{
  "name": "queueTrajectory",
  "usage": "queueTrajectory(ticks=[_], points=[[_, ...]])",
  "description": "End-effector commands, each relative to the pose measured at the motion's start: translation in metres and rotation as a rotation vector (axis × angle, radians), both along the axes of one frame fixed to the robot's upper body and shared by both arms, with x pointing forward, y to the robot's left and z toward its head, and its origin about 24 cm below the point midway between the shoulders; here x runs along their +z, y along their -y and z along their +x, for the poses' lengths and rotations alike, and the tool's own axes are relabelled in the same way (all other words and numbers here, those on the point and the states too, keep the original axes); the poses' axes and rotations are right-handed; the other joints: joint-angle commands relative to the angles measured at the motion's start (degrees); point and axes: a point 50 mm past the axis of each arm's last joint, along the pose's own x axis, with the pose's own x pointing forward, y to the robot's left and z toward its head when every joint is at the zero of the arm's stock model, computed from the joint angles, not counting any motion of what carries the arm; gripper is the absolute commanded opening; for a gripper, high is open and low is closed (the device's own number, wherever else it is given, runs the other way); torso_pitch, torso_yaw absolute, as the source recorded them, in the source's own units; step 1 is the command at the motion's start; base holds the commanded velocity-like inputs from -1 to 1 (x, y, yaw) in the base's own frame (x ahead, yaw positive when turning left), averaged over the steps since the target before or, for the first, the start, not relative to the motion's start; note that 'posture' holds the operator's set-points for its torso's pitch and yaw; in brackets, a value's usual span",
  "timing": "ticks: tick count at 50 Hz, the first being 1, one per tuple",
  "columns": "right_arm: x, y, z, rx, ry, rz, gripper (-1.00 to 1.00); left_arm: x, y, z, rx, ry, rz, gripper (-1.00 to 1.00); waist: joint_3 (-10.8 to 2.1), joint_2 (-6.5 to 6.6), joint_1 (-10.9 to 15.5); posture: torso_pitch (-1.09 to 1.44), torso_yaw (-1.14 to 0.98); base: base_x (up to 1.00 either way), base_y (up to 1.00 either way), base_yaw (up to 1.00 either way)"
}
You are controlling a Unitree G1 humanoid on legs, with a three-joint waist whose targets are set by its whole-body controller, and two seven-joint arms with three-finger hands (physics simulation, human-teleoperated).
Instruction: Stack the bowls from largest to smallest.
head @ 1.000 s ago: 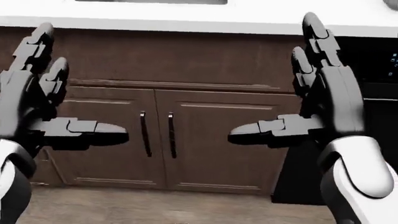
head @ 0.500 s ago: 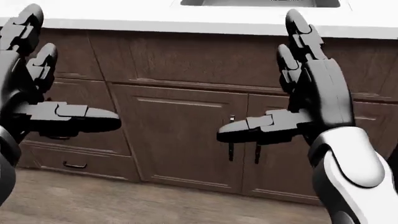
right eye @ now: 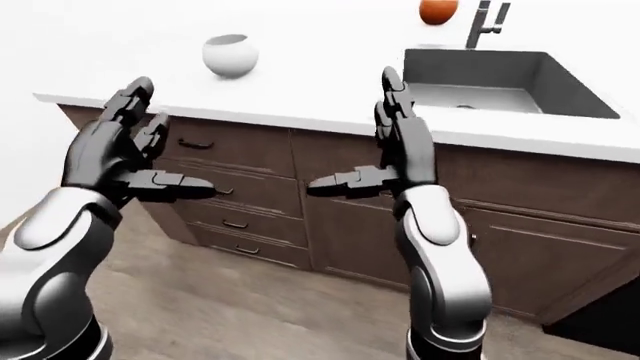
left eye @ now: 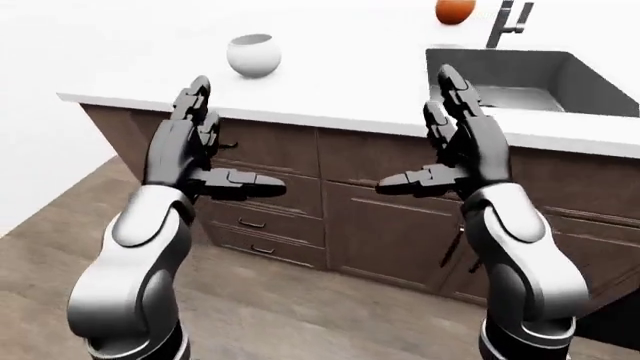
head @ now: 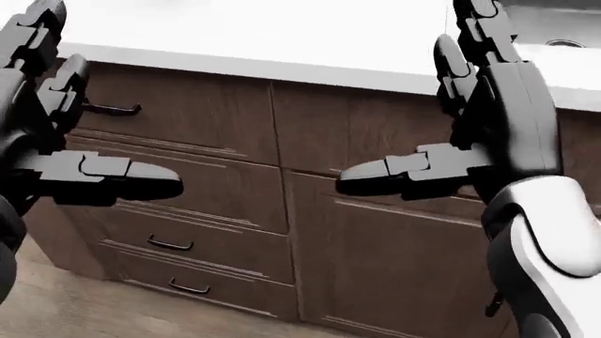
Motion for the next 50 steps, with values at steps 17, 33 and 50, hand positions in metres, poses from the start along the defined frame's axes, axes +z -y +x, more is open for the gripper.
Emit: queueTrajectory(ticks=[17,33,50], points=[[0.019,0.003,-0.008,0.01,0.103,0.013,1.0,0.011,0.006,-0.004,0.002,0.074,0.003,1.0,-3.3,-5.97,-6.0,0.0,0.0,0.53,0.69,0.0],[0.028,0.006,-0.012,0.011,0.106,0.026,1.0,0.028,0.008,-0.006,-0.008,0.095,0.03,1.0,-0.69,-3.86,-3.7,0.0,0.0,0.0,0.0,-0.64],[0.04,0.012,-0.014,0.0,0.136,0.002,1.0,0.042,0.005,-0.01,-0.003,0.115,0.044,1.0,-0.93,-0.18,-4.3,0.0,0.0,0.27,0.0,0.0]])
